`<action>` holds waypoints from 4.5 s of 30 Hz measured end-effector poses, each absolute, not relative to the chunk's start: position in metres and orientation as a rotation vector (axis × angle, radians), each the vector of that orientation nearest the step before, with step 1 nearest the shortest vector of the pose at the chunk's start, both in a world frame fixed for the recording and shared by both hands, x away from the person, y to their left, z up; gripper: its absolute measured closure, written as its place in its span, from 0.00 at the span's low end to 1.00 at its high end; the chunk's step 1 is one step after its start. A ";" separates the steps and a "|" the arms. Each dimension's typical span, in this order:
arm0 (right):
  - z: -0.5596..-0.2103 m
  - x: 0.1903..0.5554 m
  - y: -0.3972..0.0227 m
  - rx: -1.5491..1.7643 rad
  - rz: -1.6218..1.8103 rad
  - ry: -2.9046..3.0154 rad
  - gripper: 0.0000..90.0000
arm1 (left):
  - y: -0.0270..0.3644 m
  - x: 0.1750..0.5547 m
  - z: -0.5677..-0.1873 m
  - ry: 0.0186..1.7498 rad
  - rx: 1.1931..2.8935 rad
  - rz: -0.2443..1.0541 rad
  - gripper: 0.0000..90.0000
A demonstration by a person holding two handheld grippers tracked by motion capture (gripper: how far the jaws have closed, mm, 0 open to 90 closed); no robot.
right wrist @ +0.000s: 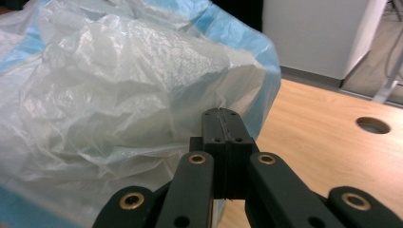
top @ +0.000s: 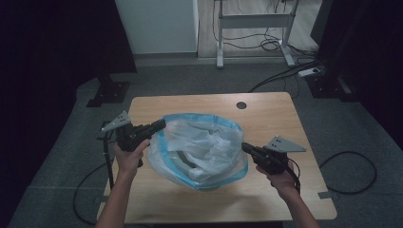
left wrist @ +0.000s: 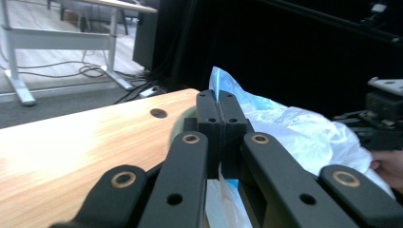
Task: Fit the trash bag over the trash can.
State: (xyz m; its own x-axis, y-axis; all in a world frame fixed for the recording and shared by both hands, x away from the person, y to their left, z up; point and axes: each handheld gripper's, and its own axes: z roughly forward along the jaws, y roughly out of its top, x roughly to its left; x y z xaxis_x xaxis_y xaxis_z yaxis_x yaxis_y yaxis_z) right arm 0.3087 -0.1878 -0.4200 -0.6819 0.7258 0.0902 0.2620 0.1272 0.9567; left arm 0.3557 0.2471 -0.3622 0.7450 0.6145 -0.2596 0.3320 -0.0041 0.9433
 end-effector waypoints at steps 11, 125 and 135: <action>-0.415 0.335 -0.176 1.026 1.458 1.984 0.99 | 0.250 0.383 -0.375 0.854 1.614 0.294 0.99; -0.475 0.239 -0.068 0.499 1.527 2.417 0.99 | 0.272 0.365 -0.427 1.010 1.667 0.253 0.99; -0.504 0.253 -0.077 0.631 1.361 2.474 0.99 | 0.270 0.366 -0.430 1.025 1.702 0.218 0.99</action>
